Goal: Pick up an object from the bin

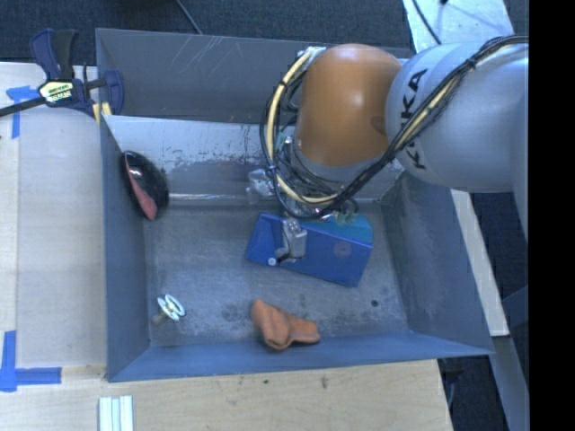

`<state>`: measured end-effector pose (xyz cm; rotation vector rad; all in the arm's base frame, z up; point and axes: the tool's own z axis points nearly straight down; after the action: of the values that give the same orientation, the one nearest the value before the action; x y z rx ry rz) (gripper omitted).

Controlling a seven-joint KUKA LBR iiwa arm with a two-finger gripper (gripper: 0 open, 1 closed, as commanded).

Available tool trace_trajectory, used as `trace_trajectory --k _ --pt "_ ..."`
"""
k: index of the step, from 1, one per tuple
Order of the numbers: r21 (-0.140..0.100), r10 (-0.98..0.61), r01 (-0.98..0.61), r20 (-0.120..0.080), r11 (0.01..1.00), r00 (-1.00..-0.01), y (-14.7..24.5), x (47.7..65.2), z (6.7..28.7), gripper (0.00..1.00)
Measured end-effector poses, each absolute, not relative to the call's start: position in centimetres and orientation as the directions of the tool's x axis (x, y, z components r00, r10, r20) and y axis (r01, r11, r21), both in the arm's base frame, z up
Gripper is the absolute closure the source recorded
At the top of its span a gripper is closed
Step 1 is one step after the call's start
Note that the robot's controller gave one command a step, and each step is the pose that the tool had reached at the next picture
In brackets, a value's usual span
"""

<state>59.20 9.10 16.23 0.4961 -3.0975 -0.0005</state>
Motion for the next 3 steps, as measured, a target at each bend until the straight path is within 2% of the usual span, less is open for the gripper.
trace_trajectory --k 1,2,3 --pt "-0.003 -0.455 -0.455 -0.009 0.890 -0.890 9.2 59.9 18.3 0.00" --pt "-0.002 -0.434 -0.434 -0.006 0.901 -0.901 8.8 58.9 13.7 0.00" --pt "0.001 -0.472 -0.472 0.001 0.882 -0.882 8.7 58.8 10.6 0.00"
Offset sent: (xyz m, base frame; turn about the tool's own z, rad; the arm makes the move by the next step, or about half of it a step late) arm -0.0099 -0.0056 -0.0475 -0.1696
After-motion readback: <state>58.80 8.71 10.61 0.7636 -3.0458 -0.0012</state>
